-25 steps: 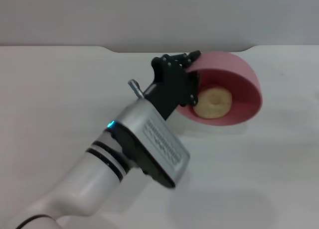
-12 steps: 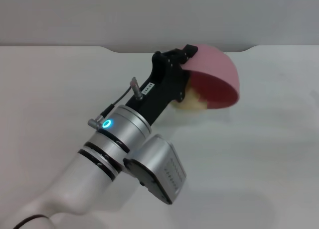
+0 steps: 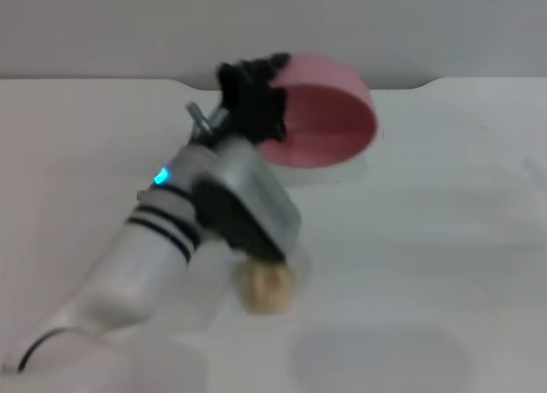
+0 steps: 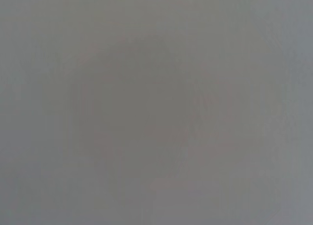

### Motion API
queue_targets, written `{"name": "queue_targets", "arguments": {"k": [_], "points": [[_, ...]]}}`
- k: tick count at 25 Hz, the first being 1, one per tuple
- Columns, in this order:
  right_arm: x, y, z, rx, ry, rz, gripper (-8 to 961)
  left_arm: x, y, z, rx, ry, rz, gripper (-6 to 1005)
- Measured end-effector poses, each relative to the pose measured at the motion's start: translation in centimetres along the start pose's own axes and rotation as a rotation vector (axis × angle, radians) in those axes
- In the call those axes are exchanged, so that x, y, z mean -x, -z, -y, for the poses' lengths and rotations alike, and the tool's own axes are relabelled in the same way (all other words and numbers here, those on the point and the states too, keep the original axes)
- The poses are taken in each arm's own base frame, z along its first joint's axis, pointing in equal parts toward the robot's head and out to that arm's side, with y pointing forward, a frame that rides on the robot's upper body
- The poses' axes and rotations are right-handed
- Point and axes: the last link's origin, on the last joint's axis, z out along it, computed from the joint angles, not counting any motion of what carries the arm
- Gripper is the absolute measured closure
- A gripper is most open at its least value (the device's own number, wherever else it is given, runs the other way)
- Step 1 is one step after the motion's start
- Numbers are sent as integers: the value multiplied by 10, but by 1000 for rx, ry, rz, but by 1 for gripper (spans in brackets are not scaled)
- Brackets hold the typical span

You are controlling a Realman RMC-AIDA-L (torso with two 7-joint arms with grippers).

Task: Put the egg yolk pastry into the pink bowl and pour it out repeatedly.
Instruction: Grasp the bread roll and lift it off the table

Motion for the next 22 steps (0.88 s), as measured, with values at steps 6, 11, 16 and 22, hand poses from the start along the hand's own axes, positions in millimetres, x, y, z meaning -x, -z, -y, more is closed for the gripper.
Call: {"name": "queue_targets", "arguments": {"k": [6, 11, 16, 22], "points": [[2, -15, -9, 57, 15, -23, 434, 32, -25, 24, 104, 378, 222, 999], [-2, -41, -26, 155, 96, -79, 435, 85, -28, 61, 339, 923, 333, 999], [-15, -75, -53, 279, 193, -237, 381, 111, -3, 82, 573, 1195, 471, 1000], [-30, -118, -77, 348, 241, -427, 300, 133, 33, 89, 601, 1260, 781, 1000]]}}
